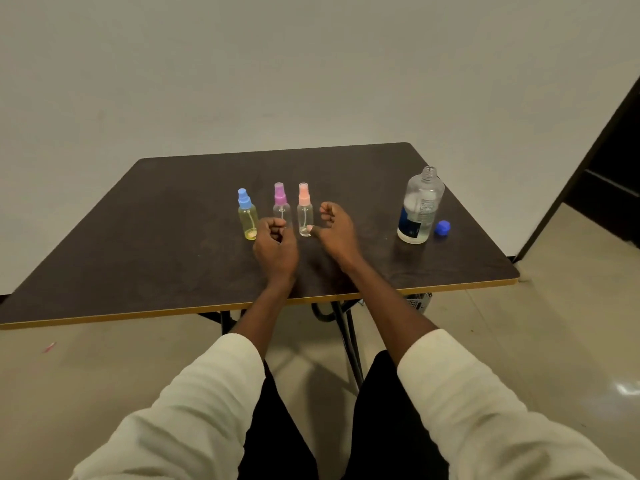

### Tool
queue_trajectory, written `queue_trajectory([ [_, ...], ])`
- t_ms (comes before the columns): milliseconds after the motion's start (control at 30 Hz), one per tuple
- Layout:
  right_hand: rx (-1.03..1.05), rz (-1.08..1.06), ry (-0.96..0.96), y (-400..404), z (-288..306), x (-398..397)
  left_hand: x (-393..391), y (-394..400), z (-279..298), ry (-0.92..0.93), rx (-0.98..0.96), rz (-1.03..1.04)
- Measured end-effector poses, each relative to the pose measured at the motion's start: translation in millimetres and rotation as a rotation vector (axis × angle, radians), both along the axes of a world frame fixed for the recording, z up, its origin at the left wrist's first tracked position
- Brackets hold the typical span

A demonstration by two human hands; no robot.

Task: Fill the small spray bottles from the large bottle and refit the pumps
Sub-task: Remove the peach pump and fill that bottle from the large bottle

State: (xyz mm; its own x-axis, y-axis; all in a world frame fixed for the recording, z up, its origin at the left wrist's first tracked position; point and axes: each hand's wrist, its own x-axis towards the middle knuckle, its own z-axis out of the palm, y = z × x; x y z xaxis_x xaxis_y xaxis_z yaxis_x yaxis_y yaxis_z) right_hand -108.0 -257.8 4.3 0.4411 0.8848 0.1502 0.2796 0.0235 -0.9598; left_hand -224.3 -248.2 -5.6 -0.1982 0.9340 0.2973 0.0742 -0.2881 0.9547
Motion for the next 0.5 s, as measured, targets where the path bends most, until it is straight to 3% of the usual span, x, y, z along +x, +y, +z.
queue_trajectory([
  [333, 0.017, 0.069, -0.135, 20, -19, 1, 3, -3, 3, 0.030, 0.016, -0.110],
  [500, 0.038, 0.049, -0.036, -1, -9, 4, 1, -7, 4, 0.042, 0.083, -0.112],
])
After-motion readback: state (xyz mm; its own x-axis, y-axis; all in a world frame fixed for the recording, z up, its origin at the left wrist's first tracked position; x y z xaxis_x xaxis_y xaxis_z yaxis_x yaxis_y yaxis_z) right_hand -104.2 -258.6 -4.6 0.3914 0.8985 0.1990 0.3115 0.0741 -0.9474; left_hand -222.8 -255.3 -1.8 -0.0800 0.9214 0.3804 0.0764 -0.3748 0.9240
